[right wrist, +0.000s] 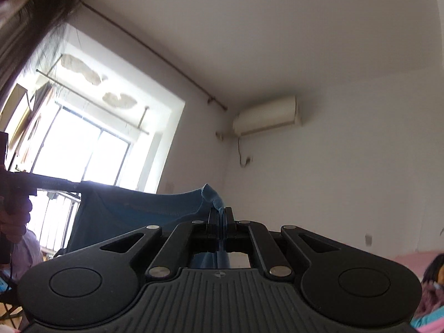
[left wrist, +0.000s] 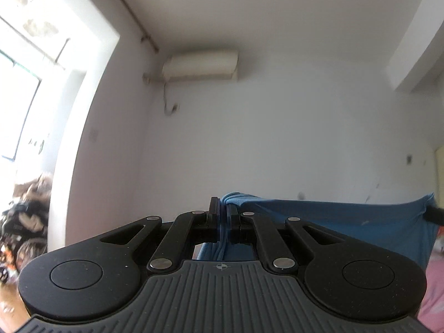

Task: Fold clothes
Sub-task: 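Lift the blue shirt up with both grippers, holding it spread between them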

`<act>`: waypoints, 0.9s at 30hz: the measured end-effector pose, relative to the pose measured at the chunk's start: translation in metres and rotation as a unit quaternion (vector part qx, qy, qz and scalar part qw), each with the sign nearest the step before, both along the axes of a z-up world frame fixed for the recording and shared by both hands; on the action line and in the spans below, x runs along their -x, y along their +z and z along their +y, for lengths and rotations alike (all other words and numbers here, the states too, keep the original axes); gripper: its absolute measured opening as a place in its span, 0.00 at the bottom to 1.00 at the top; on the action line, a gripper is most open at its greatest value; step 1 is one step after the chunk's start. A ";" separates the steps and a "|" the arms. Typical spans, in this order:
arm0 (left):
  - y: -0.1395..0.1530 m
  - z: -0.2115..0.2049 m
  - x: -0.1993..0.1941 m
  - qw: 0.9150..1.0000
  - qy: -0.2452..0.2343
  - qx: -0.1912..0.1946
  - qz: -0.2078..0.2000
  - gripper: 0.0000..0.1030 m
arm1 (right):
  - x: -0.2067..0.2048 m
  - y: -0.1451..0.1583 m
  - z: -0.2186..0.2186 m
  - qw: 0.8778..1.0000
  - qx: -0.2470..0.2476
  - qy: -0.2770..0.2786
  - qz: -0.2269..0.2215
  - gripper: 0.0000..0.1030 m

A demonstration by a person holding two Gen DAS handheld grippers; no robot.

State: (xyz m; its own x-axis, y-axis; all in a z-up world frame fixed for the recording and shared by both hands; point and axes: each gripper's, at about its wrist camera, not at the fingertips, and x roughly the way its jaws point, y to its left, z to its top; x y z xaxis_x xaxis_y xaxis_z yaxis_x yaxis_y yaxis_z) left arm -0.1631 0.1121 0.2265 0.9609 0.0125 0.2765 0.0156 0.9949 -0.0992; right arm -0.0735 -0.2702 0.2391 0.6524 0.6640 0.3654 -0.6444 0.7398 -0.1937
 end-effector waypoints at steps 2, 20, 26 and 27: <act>0.008 0.000 0.013 1.000 -0.008 0.003 -0.028 0.03 | 0.012 0.006 -0.006 1.000 -0.006 0.002 -0.010 0.03; -0.002 -0.012 -0.029 0.999 -0.027 -0.021 -0.013 0.03 | -0.015 -0.044 -0.005 0.997 -0.011 -0.009 0.081 0.03; -0.044 -0.009 -0.143 0.996 -0.019 -0.013 0.084 0.03 | -0.112 -0.094 0.017 0.980 0.001 -0.012 0.196 0.03; -0.051 -0.009 -0.163 0.995 -0.019 -0.013 0.096 0.03 | -0.130 -0.104 0.023 0.979 0.008 -0.023 0.203 0.03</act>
